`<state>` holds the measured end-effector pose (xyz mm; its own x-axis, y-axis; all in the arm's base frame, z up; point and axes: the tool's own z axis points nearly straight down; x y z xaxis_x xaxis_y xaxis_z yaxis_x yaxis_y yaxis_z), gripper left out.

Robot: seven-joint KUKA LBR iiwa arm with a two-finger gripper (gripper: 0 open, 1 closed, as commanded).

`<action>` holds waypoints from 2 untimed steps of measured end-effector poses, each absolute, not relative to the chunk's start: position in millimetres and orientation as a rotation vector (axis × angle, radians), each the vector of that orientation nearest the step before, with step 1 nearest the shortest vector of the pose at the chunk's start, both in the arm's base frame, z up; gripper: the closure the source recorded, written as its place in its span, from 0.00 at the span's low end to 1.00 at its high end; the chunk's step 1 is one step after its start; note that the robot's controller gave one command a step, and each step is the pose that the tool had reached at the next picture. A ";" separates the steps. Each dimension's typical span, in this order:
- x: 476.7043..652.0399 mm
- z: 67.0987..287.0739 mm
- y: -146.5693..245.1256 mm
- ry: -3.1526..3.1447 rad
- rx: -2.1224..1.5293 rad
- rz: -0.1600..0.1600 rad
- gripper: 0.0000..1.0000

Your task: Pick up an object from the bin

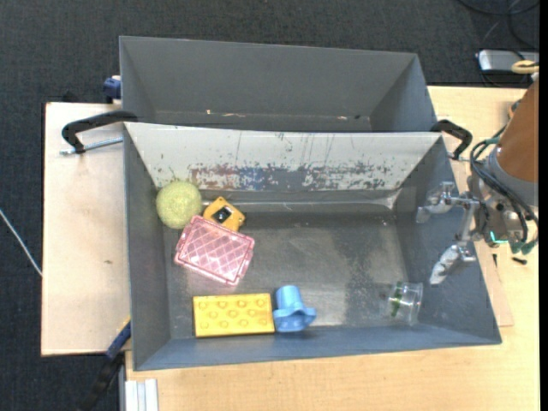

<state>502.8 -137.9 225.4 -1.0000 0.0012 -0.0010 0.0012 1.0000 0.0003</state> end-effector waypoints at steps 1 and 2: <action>502.9 225.6 -137.6 3.140 0.000 0.000 0.00; 498.8 146.0 -130.9 3.135 -0.060 -0.001 0.00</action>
Offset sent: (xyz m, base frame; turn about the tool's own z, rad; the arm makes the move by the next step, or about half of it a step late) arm -0.0109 0.0131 -0.1554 -0.0772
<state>498.8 -130.9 146.0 -0.9992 -0.0386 -0.0062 -0.0386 0.9993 -0.0010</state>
